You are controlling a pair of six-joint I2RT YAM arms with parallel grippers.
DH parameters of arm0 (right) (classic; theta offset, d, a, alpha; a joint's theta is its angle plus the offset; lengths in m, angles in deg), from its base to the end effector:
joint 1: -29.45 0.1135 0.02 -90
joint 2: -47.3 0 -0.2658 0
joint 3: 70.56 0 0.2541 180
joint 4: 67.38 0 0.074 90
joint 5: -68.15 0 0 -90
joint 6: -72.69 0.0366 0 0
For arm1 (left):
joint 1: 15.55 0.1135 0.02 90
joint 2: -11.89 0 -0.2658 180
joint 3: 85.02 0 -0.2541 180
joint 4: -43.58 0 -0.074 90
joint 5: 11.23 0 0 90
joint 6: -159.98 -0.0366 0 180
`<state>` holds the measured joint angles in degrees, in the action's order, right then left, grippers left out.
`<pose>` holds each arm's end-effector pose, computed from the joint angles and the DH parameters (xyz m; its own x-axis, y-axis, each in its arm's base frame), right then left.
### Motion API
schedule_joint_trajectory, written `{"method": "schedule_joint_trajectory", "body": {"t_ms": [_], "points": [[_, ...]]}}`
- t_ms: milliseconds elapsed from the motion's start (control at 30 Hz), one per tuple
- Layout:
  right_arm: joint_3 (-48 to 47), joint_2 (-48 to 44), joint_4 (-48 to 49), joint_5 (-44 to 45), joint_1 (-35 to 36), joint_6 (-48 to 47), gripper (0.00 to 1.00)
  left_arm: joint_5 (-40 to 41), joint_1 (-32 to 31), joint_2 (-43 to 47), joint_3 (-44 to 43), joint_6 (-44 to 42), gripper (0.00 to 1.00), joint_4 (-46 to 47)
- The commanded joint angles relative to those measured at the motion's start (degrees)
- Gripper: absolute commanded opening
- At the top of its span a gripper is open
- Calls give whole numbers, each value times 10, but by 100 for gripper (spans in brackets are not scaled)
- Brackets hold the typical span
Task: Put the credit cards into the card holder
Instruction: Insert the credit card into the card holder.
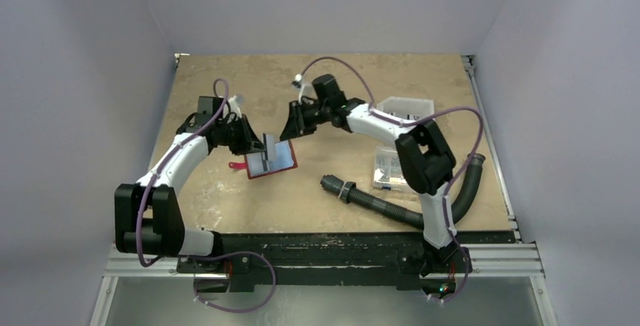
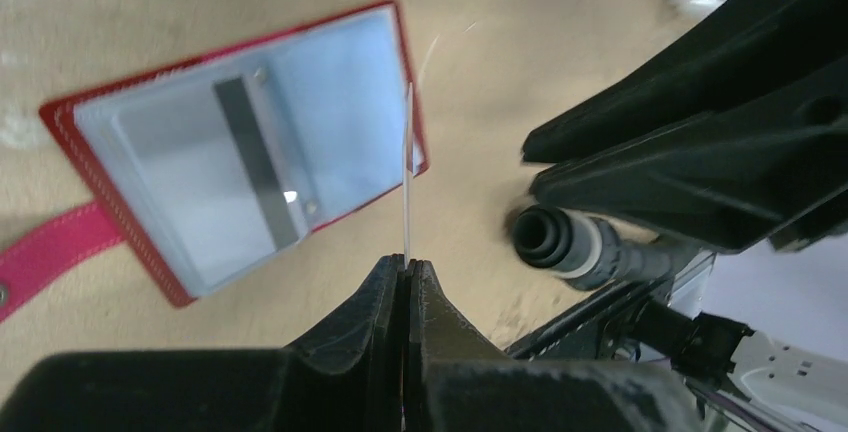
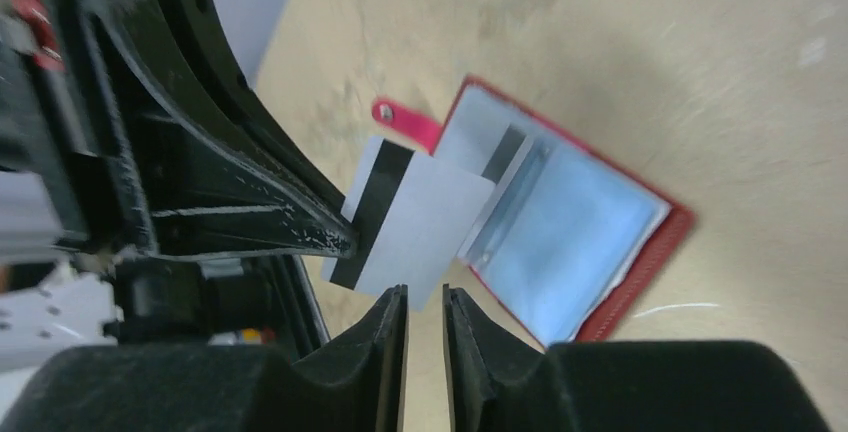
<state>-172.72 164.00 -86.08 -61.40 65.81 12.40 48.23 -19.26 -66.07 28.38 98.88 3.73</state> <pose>0.3654 0.2979 0.2311 -0.8225 -0.1310 -0.5535 -0.5508 0.4262 0.7177 0.2780 -0.0367 0.2412 -0.8614 -0.3613 -0.3570 -0.0490 0.7588 -0.6495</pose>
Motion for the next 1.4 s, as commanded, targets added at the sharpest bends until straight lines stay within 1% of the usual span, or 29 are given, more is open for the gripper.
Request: {"method": "schedule_joint_trajectory", "body": {"t_ms": [0,67,200,433,467,667,900,1200,1367], "points": [[-42,59,-98,5,32,-86,19,10,7,-20,5,-57,0,-78],[-44,73,-83,9,33,-78,10,9,12,-28,8,-58,0,-76],[-49,101,-81,7,33,-79,0,-3,18,-48,26,-51,0,-61],[-44,119,-97,88,30,-81,0,-20,36,-79,55,-37,0,-25],[-43,122,-97,92,29,-81,0,-28,49,-83,58,-37,0,-18],[-41,132,-99,88,26,-80,0,-73,56,-102,75,-28,0,36],[-43,135,-100,84,25,-81,0,-86,57,-106,90,-29,0,66],[-43,142,-101,81,24,-82,0,-42,57,-56,90,-44,0,55],[-45,145,-103,80,23,-83,0,-39,57,-56,84,-50,0,51]]}}
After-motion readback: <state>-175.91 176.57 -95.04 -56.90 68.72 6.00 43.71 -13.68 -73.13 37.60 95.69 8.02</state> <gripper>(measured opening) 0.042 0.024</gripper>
